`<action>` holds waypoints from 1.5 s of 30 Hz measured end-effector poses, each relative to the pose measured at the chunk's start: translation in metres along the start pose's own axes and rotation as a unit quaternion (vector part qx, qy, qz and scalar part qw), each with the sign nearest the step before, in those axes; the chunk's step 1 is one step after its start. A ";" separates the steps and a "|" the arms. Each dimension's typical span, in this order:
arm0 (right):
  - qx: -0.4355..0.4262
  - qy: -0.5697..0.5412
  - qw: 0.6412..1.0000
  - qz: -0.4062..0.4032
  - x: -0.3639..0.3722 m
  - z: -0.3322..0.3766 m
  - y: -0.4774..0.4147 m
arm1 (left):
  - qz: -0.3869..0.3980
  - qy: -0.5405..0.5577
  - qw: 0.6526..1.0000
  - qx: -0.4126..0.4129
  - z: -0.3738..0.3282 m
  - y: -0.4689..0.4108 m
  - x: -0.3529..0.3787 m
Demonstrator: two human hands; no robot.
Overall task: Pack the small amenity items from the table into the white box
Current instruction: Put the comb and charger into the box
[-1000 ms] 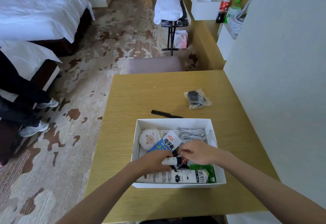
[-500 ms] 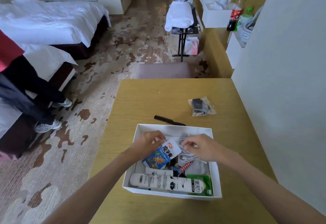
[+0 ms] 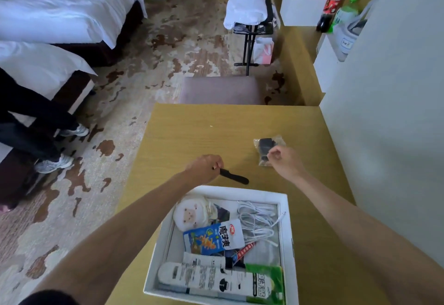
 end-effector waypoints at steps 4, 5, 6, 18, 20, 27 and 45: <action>0.137 0.049 0.989 -0.025 0.008 -0.037 -0.046 | 0.083 -0.076 0.992 0.054 0.013 -0.045 0.030; 0.174 0.061 0.982 -0.033 0.010 -0.047 -0.056 | 0.109 -0.116 0.984 0.082 0.014 -0.054 0.039; 0.210 0.062 0.975 -0.037 0.012 -0.056 -0.064 | 0.131 -0.157 0.973 0.110 0.015 -0.062 0.049; 0.308 -0.170 0.936 0.012 0.048 -0.083 -0.118 | 0.186 -0.122 0.967 0.126 0.027 -0.094 0.078; 0.306 -0.193 0.932 0.030 0.050 -0.080 -0.114 | 0.191 -0.104 0.970 0.110 0.028 -0.091 0.075; 0.221 -0.353 0.907 0.061 0.018 -0.034 -0.076 | 0.072 0.012 0.996 0.060 0.011 -0.058 0.017; -0.062 -0.070 0.966 0.239 -0.006 0.078 0.127 | -0.130 0.308 0.941 -0.062 0.000 0.171 -0.004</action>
Point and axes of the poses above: each hand's wrist, its own y-axis away from the middle knuckle, its own x-axis out of the palm, z = x × y, the point moved 7 cm from there along -y, towards the middle knuckle, and after that the axes turned 6 degrees about x, right-handed, at the moved point
